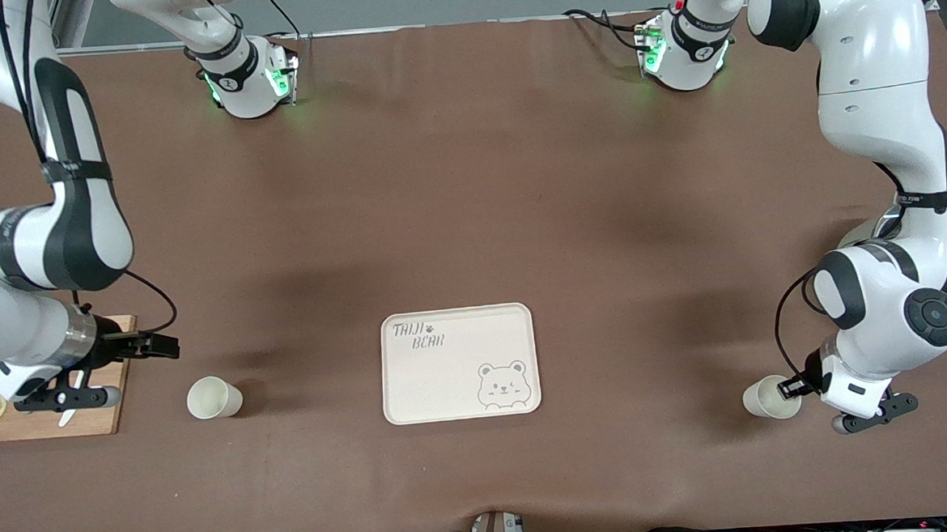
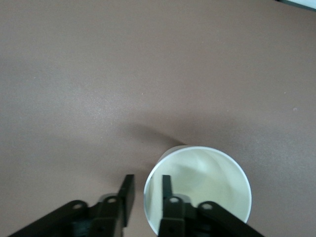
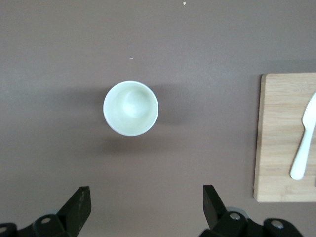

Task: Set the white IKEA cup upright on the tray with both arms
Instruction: 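Close both grippers around the rims of the two white cups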

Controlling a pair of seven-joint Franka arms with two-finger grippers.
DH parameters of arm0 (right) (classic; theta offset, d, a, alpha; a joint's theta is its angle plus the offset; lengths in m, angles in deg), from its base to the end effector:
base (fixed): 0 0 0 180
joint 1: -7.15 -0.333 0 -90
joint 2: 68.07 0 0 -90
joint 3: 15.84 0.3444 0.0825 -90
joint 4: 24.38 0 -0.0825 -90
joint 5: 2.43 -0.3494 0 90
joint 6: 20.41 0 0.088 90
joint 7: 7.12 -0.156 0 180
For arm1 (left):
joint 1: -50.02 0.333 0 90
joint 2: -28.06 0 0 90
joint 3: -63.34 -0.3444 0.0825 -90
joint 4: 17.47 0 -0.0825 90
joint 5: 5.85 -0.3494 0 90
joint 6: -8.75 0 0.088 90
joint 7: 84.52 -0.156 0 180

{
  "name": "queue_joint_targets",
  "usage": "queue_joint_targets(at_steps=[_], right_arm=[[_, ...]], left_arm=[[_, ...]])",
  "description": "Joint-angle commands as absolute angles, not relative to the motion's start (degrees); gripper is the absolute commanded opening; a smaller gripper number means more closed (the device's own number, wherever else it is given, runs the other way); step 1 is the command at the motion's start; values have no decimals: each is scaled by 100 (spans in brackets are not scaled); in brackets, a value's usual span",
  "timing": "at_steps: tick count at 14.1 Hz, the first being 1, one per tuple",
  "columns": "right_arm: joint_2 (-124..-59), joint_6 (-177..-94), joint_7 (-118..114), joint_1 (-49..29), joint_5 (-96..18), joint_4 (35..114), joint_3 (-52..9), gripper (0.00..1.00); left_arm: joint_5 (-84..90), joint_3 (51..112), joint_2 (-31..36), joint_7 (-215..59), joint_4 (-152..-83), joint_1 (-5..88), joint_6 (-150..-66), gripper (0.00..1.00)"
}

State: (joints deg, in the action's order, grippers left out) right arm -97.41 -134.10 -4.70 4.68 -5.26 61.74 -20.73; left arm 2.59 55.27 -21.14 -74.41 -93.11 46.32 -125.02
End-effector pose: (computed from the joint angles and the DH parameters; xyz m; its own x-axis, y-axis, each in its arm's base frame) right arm 0.6746 -0.0147 0.3594 0.9995 -0.0101 -0.0288 -0.0103 -0.9999 -0.0041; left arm 0.7601 0.0248 0.2272 0.9454 0.2846 0.1587 0.2813 -0.9586 0.0436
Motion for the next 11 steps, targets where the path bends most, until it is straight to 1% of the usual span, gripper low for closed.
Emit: queue_joint_targets(at_steps=[1, 2, 3, 5, 8, 11], right_arm=[[-10233, -13746, -563, 513, -804, 5920, -2076, 100], [-10304, -13774, -563, 504, -823, 5903, -2076, 100], [-10453, -13800, -572, 521, -823, 5789, -2076, 100], [-10787, -13835, -581, 565, -841, 5517, -2076, 100], [-10893, -13870, -589, 583, -893, 5481, -2076, 100], [-11139, -14440, -563, 618, -893, 5454, -2076, 100]], left_arm=[[373, 5517, -2055, -7363, -9376, 4598, -12581, 11], [373, 5517, -2037, -7319, -9376, 4589, -12581, 4], [373, 5517, -2029, -7301, -9376, 4598, -12581, 0], [373, 5508, -1993, -7292, -9349, 4581, -12581, 0], [356, 5508, -1862, -7030, -9314, 4563, -12573, 0], [364, 5517, -1590, -6669, -9297, 4519, -12502, 0]])
